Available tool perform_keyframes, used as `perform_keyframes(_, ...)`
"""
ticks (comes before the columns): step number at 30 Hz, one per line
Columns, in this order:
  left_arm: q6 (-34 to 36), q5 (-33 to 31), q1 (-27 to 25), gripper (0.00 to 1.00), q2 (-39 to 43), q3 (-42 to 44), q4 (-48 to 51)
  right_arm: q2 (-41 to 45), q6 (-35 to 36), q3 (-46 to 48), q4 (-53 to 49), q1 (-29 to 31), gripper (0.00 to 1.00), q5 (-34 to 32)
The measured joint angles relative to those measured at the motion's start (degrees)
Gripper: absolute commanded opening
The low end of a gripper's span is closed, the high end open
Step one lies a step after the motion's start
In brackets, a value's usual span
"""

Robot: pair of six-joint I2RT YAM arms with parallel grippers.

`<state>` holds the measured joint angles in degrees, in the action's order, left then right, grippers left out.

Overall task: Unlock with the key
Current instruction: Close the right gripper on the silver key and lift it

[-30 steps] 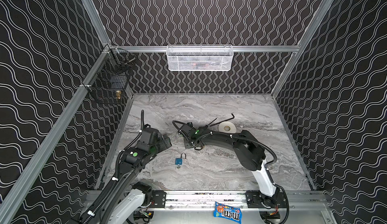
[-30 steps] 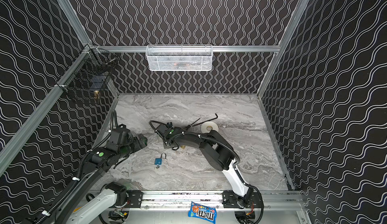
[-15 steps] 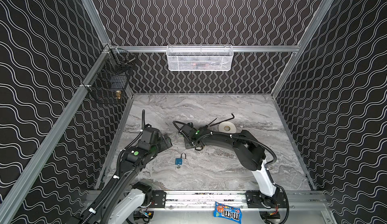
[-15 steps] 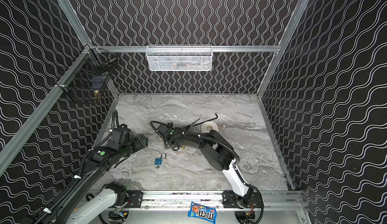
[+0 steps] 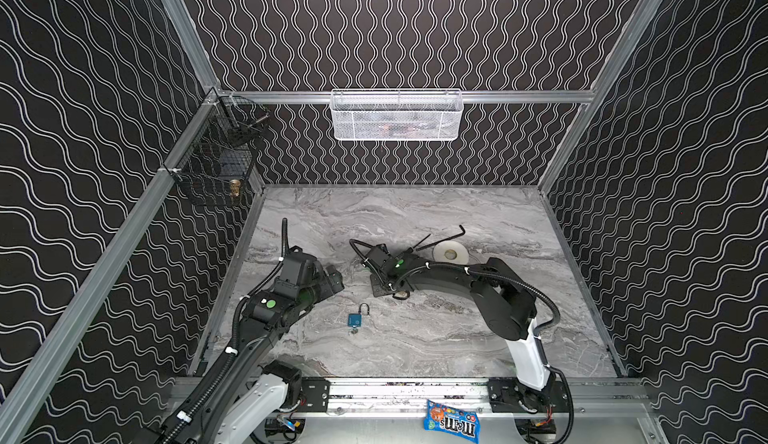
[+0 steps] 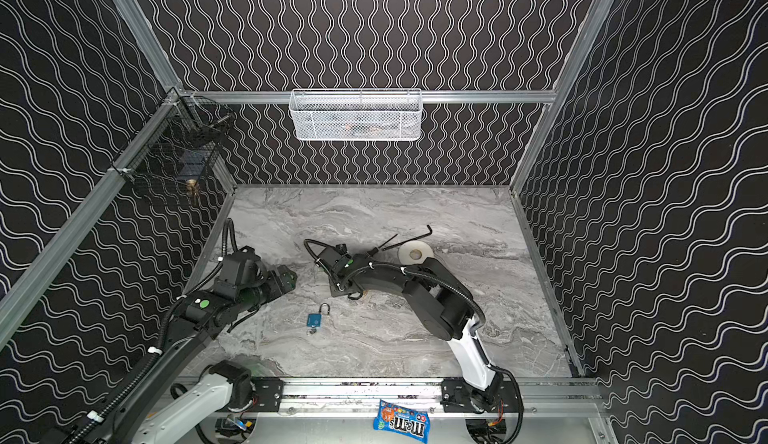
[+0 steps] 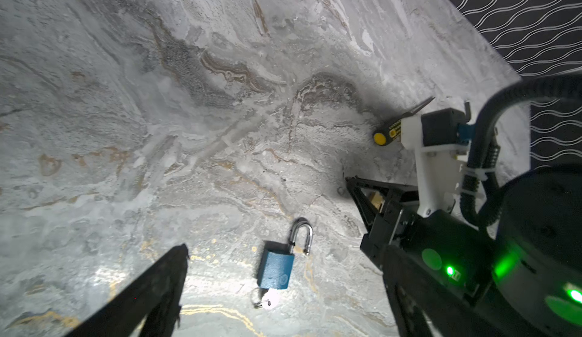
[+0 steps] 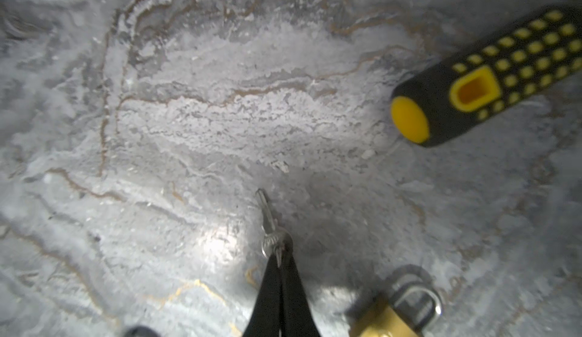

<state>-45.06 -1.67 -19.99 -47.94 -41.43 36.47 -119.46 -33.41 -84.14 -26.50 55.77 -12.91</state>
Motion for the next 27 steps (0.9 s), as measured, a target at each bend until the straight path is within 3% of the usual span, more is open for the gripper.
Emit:
perform_keyframes(6, -2.45, 3.39, 0.0, 0.98, 0.85, 0.85, -3.37, 9.14, 1.07, 8.92, 5.18, 0.0, 0.0, 1.73)
perform_keyframes(14, -7.34, 9.68, -0.92, 0.81, 1.92, 5.31, -12.83, 24.52, 0.7, 21.05, 11.06, 0.13, 0.0, 5.2)
perform_keyframes(20, -10.23, 9.97, -10.12, 0.76, -0.61, 5.75, -20.13, 33.2, -1.44, 25.77, 12.9, 0.9, 0.0, 6.4)
perform_keyframes(27, -11.96, 4.5, -21.77, 0.62, -7.06, 4.39, -26.62, 39.98, -3.41, 29.11, 13.84, 3.41, 0.0, 6.8)
